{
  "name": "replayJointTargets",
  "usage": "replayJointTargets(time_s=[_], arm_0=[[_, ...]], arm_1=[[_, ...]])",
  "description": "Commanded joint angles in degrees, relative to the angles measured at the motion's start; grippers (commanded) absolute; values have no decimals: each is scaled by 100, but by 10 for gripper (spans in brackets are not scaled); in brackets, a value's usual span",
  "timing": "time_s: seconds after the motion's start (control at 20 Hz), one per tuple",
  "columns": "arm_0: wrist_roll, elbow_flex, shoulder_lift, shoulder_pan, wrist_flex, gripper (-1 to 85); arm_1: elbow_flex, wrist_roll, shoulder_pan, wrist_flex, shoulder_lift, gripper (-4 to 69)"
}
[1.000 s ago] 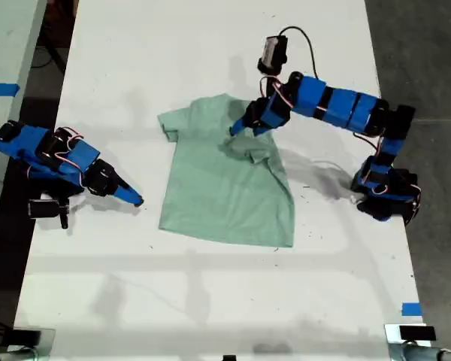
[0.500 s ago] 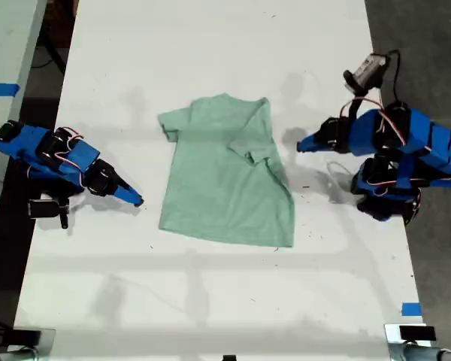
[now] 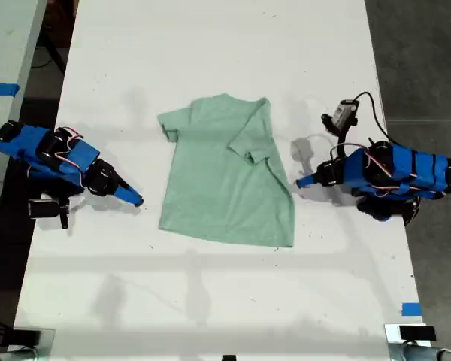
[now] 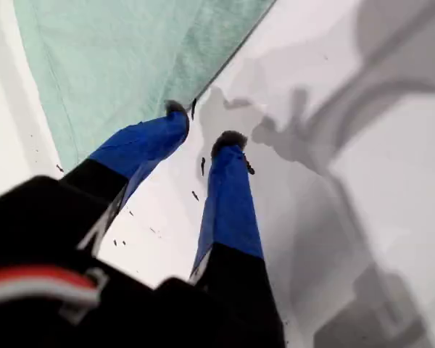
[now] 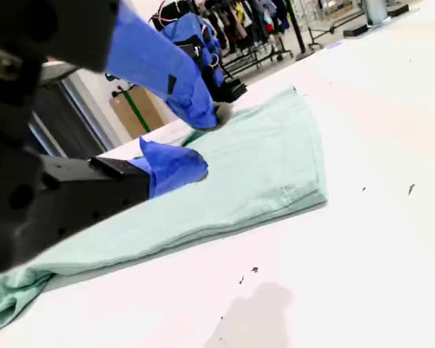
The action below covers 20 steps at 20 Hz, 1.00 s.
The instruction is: Fold t shirt
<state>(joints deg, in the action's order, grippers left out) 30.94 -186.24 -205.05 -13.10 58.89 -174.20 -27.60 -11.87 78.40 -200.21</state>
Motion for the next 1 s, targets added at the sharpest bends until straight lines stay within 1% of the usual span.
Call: replayJointTargets(time_s=[0.0,0.15,0.95], arm_0=[[35,-246,-62,26,-105,63],[35,-246,-62,26,-105,63],[35,-246,-62,26,-105,63]], arm_1=[[-308,-185,-105,-9,-53,104],[-308,-290,-35,-9,-53,83],[-308,-369,132,-9,-53,61]])
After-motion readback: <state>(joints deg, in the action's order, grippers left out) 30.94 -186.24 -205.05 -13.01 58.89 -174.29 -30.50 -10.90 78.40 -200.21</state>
